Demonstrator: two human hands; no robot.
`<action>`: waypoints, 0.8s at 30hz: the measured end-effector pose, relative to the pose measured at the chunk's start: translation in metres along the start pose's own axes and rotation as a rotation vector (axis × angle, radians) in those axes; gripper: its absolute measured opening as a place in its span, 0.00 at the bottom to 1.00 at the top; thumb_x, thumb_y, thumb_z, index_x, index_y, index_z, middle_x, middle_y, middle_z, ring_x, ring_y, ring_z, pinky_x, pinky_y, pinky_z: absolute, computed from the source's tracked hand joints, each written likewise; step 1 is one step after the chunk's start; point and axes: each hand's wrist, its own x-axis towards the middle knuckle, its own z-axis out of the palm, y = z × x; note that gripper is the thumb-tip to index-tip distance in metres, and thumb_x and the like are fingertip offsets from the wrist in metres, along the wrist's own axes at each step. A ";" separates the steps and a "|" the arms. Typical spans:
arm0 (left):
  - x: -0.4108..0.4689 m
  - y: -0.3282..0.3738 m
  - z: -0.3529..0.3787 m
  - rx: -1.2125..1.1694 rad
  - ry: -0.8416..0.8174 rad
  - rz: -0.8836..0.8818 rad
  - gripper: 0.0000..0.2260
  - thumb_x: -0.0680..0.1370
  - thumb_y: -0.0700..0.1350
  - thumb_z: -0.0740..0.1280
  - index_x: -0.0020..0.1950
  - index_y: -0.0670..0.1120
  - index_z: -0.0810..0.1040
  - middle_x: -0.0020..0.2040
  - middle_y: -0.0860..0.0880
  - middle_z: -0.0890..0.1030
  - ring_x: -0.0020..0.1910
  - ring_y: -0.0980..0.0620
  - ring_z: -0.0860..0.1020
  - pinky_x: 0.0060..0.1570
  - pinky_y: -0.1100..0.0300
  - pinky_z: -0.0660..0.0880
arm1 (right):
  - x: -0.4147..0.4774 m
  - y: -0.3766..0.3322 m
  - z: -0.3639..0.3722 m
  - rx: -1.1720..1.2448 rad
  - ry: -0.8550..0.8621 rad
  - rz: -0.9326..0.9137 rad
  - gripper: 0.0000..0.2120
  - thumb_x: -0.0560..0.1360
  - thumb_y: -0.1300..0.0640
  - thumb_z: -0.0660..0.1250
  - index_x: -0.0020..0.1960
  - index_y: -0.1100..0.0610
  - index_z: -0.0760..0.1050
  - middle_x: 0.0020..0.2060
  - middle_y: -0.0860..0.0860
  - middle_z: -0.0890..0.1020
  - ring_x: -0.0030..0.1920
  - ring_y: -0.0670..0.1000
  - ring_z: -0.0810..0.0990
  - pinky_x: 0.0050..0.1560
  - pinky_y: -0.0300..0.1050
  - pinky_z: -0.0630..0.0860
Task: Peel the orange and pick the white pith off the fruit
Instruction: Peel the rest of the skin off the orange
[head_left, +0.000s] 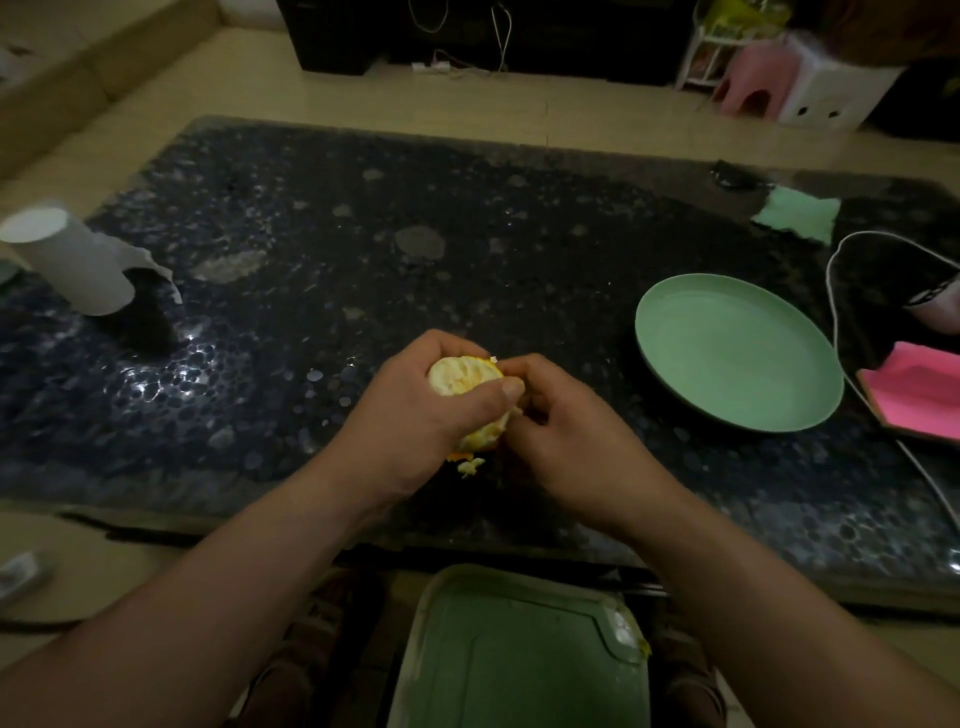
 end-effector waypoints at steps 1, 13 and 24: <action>-0.001 0.001 0.001 -0.007 0.000 0.002 0.16 0.73 0.50 0.79 0.58 0.48 0.81 0.45 0.52 0.86 0.42 0.57 0.84 0.40 0.63 0.80 | 0.001 0.001 0.000 -0.011 0.013 -0.018 0.08 0.83 0.51 0.67 0.60 0.40 0.77 0.47 0.48 0.87 0.46 0.54 0.87 0.47 0.64 0.84; 0.005 0.005 0.000 -0.208 0.010 -0.075 0.29 0.62 0.57 0.79 0.59 0.45 0.82 0.46 0.48 0.86 0.42 0.52 0.85 0.39 0.60 0.81 | 0.000 -0.007 -0.005 -0.114 0.020 0.029 0.05 0.84 0.45 0.63 0.55 0.45 0.76 0.43 0.46 0.85 0.41 0.41 0.85 0.40 0.40 0.79; -0.001 0.001 0.008 0.220 0.058 -0.066 0.29 0.70 0.74 0.71 0.65 0.60 0.75 0.57 0.56 0.82 0.53 0.56 0.84 0.55 0.48 0.83 | 0.001 -0.003 -0.001 -0.509 0.140 0.013 0.15 0.85 0.45 0.57 0.44 0.50 0.73 0.37 0.47 0.81 0.37 0.49 0.79 0.36 0.49 0.73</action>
